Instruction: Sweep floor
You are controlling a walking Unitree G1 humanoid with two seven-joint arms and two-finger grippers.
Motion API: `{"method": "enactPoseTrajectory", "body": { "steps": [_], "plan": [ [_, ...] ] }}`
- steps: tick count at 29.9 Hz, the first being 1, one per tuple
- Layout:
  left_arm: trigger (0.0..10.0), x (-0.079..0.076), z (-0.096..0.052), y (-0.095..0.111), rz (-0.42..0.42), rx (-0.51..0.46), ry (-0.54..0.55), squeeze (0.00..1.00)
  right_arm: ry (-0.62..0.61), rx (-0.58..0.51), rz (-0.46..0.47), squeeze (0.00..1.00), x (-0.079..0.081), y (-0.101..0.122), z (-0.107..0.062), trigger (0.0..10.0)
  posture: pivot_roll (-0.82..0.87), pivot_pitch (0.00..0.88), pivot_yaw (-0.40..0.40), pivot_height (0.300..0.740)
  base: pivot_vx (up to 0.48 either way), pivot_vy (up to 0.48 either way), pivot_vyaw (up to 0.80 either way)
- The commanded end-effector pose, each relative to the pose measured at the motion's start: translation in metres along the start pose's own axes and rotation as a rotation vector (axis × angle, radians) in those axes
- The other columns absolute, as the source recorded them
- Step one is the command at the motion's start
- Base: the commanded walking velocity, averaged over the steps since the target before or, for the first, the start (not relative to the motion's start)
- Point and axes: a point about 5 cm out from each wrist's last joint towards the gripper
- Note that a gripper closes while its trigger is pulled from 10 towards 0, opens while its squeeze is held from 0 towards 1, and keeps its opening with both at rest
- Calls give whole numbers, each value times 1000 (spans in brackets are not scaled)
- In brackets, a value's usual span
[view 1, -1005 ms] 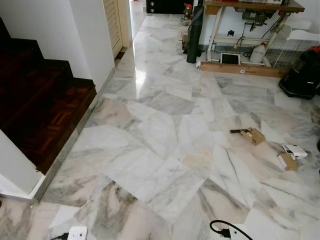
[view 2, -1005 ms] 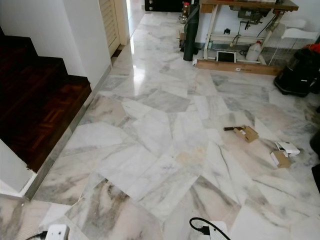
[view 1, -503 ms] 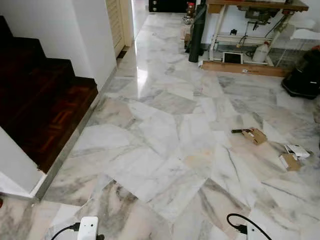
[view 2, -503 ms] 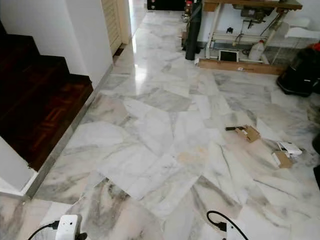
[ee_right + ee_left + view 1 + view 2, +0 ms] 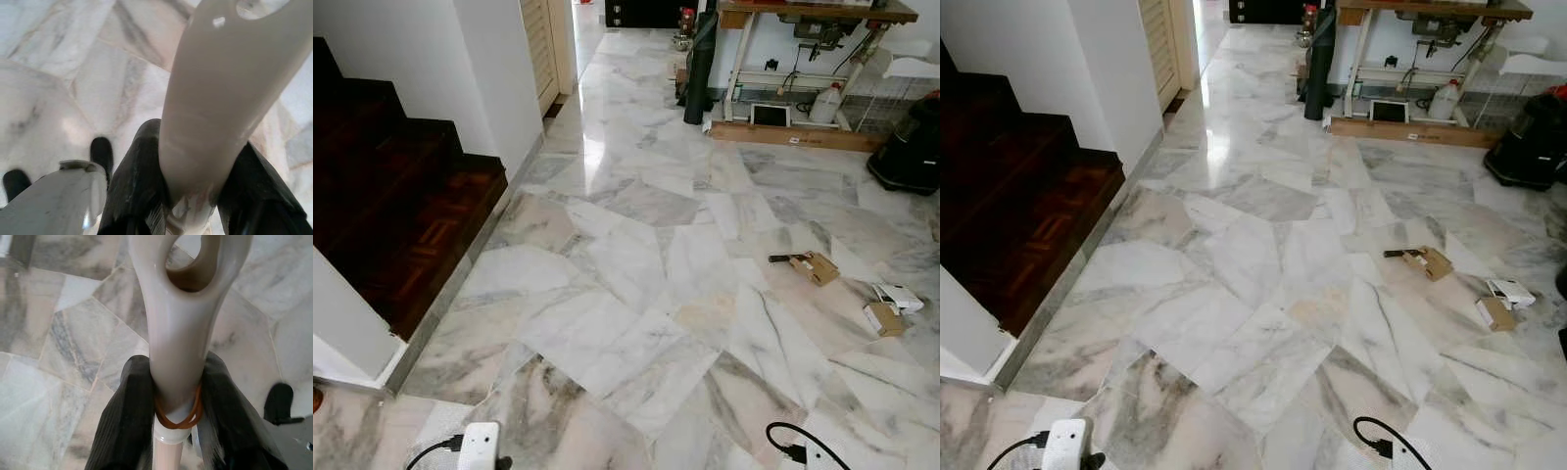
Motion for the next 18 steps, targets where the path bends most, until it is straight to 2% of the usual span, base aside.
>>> {"method": "enactPoseTrajectory", "body": {
  "steps": [1, 11, 18],
  "plan": [
    [10000, 8, -1, 2, -14, -31, 42, 0, 17, -3, -20, 0, 3, 1, 0, 10000, 84, 0, -41, 740, 0, 0, 0],
    [10000, 15, -11, -22, -36, 0, 53, 0, 69, 30, -43, 0, 25, -11, -1, 10000, 117, 0, -21, 740, 0, 0, 0],
    [10000, 14, -9, -14, -46, -37, 37, 0, 61, 22, -25, 0, 25, -12, -2, 10000, 124, 0, -18, 740, 0, 0, 0]
  ]
}}
Point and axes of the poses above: a point about 5 cm out from each wrist's last joint towards the gripper, its own z axis pointing out of the wrist towards the gripper, its own y axis along the axis of the wrist's last joint, x = y × z, and after that the axes turned 6 degrees about z, right-handed
